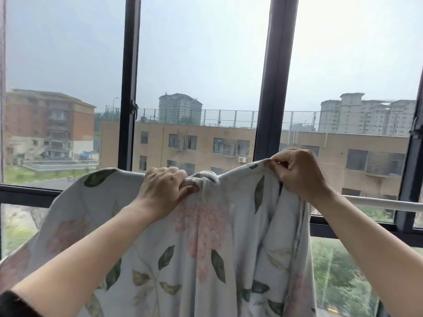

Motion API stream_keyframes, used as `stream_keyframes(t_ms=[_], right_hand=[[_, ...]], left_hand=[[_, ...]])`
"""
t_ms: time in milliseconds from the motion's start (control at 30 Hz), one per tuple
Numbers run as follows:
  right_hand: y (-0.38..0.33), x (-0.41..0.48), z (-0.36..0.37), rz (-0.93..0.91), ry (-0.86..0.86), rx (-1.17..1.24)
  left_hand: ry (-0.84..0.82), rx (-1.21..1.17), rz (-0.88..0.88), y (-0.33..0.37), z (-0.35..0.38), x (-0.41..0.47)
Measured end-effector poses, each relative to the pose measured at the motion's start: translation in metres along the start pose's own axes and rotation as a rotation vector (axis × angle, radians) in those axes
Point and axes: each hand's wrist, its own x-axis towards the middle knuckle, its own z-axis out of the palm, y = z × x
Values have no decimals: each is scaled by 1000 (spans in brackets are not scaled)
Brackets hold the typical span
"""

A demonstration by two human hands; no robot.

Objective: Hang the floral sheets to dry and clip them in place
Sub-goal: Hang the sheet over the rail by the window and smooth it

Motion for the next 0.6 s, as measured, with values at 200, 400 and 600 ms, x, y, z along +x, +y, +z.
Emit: stream_keyframes(t_ms=[200,400,600], right_hand=[[19,43,-18,176,242,-67],[39,36,22,437,-347,-156],[42,27,27,594,-824,-3]], left_hand=[[7,16,-4,-1,-1,-1],[-15,15,2,0,-6,-3],[-192,-36,-41,1,-17,-2]])
